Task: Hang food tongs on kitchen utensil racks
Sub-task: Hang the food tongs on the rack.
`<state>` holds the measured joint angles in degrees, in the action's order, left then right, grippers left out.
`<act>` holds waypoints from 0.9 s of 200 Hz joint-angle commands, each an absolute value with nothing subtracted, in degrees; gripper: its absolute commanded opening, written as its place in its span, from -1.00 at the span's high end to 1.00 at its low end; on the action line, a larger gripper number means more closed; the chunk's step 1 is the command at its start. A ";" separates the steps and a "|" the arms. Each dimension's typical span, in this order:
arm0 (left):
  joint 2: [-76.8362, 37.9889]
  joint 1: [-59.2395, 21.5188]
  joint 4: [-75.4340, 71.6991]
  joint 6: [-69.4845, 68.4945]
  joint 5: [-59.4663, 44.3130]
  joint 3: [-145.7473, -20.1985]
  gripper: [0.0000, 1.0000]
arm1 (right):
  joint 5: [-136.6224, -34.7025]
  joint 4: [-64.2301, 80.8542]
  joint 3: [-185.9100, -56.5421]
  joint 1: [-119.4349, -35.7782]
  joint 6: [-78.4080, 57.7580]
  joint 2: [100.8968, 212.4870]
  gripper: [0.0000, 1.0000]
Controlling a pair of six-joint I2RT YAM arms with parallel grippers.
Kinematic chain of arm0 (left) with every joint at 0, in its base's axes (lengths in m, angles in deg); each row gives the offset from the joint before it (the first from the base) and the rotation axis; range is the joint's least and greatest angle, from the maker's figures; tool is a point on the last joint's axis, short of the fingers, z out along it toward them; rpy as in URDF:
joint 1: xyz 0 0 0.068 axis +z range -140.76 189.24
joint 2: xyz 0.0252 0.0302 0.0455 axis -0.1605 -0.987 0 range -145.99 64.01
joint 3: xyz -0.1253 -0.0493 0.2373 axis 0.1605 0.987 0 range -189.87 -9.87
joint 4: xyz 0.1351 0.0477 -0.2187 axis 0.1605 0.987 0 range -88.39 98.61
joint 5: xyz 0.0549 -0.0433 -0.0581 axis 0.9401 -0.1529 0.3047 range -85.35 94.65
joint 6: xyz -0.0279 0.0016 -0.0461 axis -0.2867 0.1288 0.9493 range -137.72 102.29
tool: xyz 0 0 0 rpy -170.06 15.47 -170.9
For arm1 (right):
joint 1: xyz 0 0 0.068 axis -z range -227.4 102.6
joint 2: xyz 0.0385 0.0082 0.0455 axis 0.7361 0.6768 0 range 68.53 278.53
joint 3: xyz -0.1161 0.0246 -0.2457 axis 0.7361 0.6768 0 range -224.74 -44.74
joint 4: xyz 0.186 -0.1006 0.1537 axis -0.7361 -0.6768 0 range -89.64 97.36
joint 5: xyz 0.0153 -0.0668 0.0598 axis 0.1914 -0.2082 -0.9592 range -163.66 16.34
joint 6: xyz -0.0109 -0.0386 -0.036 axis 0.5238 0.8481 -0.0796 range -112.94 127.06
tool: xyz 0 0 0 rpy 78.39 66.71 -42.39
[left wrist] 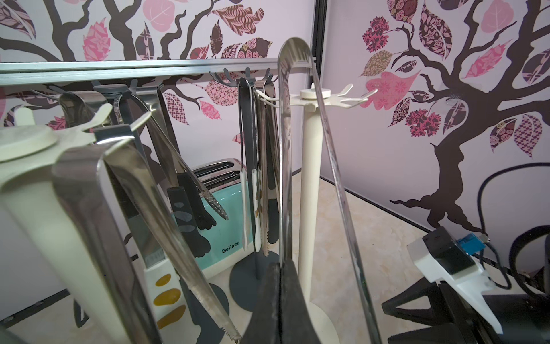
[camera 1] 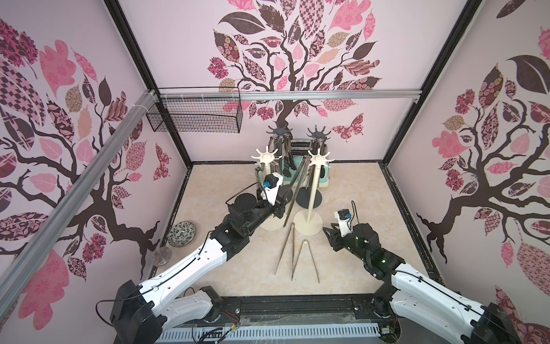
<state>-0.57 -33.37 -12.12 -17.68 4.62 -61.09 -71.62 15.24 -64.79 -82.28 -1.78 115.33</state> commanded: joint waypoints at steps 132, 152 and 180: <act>-3.81 -33.13 -16.42 -15.08 2.02 -59.68 1.00 | -71.93 15.01 -64.71 -82.55 -1.38 114.86 0.09; -4.02 -33.11 -16.75 -14.67 2.00 -58.93 1.00 | -71.91 15.01 -64.67 -82.49 -1.38 114.89 0.09; -4.27 -33.13 -16.86 -14.32 1.91 -58.03 1.00 | -72.06 15.12 -64.58 -82.56 -1.29 114.92 0.09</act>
